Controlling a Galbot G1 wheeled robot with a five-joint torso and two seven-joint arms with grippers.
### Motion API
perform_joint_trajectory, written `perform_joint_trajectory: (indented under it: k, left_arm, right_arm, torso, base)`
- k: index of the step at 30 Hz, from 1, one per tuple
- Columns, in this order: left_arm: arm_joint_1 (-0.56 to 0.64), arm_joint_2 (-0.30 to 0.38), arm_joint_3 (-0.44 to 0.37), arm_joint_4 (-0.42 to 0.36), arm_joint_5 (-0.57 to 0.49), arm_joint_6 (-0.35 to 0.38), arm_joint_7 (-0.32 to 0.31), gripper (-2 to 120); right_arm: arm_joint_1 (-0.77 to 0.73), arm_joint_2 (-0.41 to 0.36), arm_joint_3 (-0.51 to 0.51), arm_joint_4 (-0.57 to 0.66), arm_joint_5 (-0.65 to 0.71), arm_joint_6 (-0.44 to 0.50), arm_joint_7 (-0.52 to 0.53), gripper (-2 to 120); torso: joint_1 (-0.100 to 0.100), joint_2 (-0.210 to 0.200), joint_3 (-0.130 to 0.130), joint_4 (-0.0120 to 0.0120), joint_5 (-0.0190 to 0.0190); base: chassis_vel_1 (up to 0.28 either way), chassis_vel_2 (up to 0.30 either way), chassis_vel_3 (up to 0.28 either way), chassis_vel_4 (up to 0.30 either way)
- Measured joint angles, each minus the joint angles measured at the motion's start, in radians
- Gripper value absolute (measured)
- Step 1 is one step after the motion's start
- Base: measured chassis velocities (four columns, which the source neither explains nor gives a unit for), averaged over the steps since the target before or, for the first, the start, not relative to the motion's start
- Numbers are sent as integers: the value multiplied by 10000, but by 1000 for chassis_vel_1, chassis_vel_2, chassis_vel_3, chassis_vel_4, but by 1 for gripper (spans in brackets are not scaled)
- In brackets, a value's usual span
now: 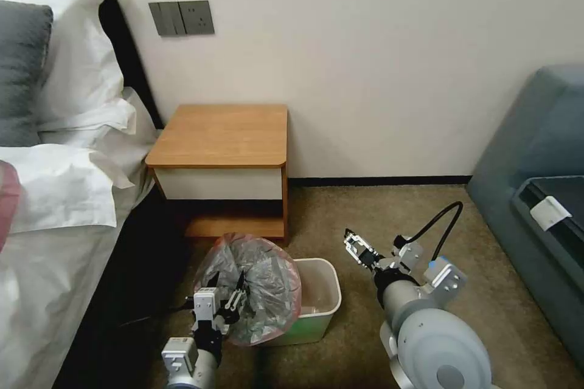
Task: Pick up the garbage bag from the table and place it over the trash can.
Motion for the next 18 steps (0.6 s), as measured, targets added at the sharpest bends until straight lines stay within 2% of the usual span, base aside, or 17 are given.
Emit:
perform_joint_trajectory:
  k: [4, 18]
  left_arm:
    - [-88, -39, -16, 160, -73, 71, -348, 56]
    - [-891, -131, 522, 1132, -145, 263, -548, 51]
  right_arm:
    - [-146, 13, -64, -23, -279, 20, -121, 100]
    - [-603, 31, -108, -76, -882, 123, -304, 100]
  torso:
    - [0, 1, 0, 1, 0]
    - [0, 0, 0, 0, 0]
  base:
    - [0, 0, 0, 0]
    - [0, 0, 0, 0]
